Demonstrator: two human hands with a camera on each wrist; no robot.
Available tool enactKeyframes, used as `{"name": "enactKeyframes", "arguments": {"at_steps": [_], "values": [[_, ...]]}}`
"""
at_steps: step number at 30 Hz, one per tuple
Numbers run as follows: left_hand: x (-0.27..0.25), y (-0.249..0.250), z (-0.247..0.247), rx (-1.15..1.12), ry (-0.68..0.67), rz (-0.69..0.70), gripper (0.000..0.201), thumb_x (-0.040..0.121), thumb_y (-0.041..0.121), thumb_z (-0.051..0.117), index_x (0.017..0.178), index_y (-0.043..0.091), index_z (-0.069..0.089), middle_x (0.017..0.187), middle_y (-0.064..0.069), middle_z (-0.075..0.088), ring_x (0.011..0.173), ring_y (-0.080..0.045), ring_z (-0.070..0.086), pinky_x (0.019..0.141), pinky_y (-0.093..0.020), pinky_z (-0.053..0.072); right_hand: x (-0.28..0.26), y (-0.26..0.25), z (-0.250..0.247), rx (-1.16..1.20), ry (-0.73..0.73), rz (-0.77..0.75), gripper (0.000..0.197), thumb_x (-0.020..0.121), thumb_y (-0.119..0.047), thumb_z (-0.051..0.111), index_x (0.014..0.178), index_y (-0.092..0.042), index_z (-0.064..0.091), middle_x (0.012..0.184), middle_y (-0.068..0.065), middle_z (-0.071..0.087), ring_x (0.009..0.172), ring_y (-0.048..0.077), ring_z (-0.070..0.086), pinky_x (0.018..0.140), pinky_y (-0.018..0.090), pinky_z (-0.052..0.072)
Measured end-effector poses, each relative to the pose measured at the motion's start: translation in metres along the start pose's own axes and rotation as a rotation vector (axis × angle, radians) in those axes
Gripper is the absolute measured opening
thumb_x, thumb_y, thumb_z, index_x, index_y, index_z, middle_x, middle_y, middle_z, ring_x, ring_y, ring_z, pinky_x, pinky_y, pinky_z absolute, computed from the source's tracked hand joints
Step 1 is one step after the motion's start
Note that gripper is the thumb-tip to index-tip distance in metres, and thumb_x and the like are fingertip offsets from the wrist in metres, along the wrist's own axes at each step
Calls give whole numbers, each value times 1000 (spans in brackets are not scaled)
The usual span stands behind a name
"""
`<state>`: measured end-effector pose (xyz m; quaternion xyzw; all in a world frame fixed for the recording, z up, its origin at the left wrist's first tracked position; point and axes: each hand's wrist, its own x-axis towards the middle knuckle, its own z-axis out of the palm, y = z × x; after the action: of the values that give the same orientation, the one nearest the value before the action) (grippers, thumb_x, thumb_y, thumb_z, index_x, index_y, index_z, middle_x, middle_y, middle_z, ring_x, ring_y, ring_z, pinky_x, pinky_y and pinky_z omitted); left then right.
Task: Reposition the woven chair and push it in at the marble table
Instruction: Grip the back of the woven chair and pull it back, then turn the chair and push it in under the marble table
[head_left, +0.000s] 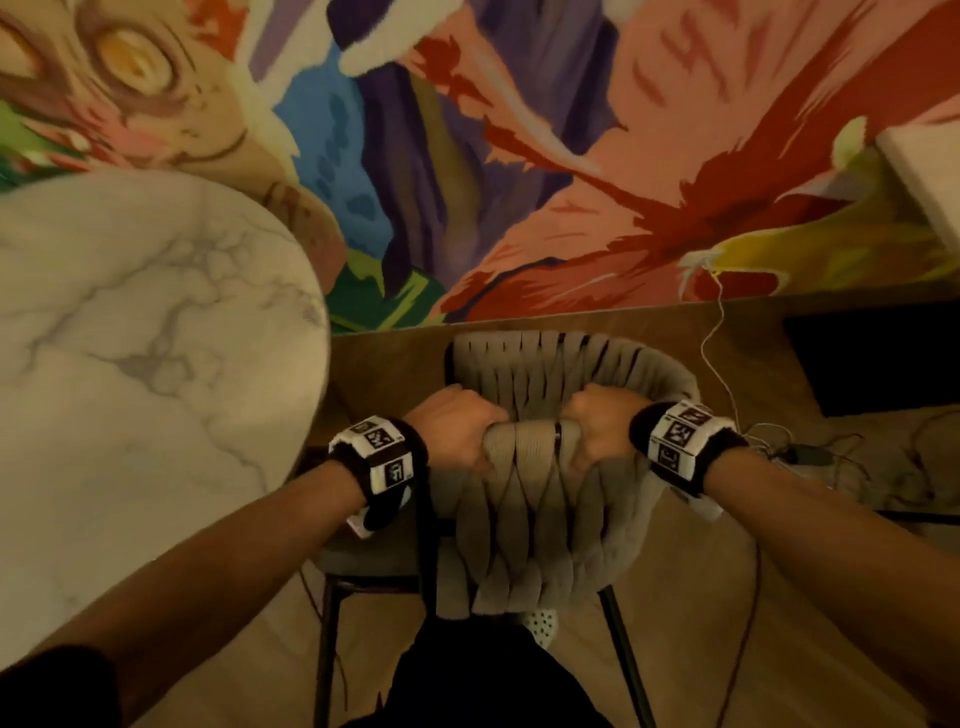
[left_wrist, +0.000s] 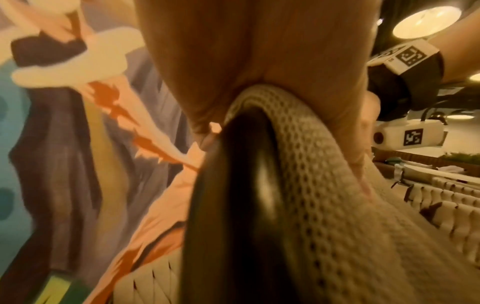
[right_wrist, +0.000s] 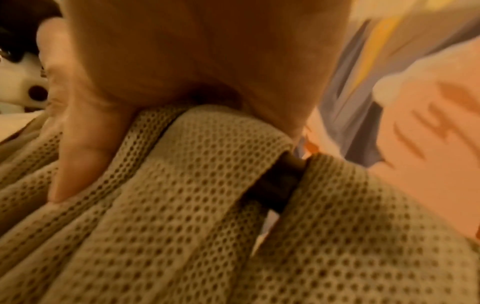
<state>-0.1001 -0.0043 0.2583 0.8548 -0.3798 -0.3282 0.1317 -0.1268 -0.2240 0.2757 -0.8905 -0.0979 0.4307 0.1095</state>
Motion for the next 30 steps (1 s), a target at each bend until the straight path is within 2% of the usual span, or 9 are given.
{"name": "enactKeyframes", "arguments": {"at_steps": [2,5,9,13,18,22,25,28,30], "values": [[-6,13,-2,78,53,-3,39,66,52,72,93,26,59,96,4,69,92,-16,62,83,-36,41,-21,1,-2,-70,51,-29,46,60,-52,78,90,-18,72,82,2,69,76,21,63,61,29,48],[-15,25,27,95,64,-45,34,76,45,63,103,28,53,107,4,64,102,-17,60,99,-44,42,-34,-1,31,-151,137,-54,37,71,-49,67,94,-20,67,88,3,65,83,23,63,66,34,48],[-17,25,103,129,-98,-77,49,78,40,61,119,17,48,121,-5,60,110,-28,58,89,-41,47,-17,1,113,-161,62,-11,25,84,-31,56,103,-17,62,105,9,65,99,31,63,75,38,47],[-12,25,155,112,-202,-130,46,76,26,63,119,16,49,122,-9,60,112,-32,58,89,-42,49,7,6,181,-83,-10,18,28,84,-27,58,111,-18,59,116,11,63,106,32,61,86,42,50],[-27,19,212,92,-355,-185,62,71,25,68,128,18,44,128,-11,56,116,-34,53,94,-43,46,22,6,258,-9,-39,-62,59,78,-23,63,134,-25,45,135,10,56,120,36,55,97,50,48],[-42,36,234,-39,-366,-274,34,77,18,59,110,11,58,119,-13,62,106,-33,60,78,-36,44,21,11,315,-100,-91,-57,53,78,-32,57,130,-24,51,130,9,59,120,36,55,103,49,41],[-53,30,243,-293,-233,-432,21,77,19,51,92,12,63,101,-12,67,93,-29,63,70,-32,40,6,18,326,66,-105,32,52,81,-31,53,132,-20,53,136,11,55,123,33,52,106,43,40],[-64,21,253,-467,-153,-638,12,77,15,50,73,17,61,75,-2,61,75,-20,55,69,-32,44,-28,34,306,384,40,70,28,82,-23,57,104,-15,71,97,2,69,95,23,65,94,34,51],[-71,16,257,-566,-128,-748,22,78,13,53,59,26,51,61,5,54,67,-22,56,74,-40,52,-50,57,295,610,104,179,14,83,-17,63,72,-24,68,72,-13,59,71,8,58,80,30,53]]}}
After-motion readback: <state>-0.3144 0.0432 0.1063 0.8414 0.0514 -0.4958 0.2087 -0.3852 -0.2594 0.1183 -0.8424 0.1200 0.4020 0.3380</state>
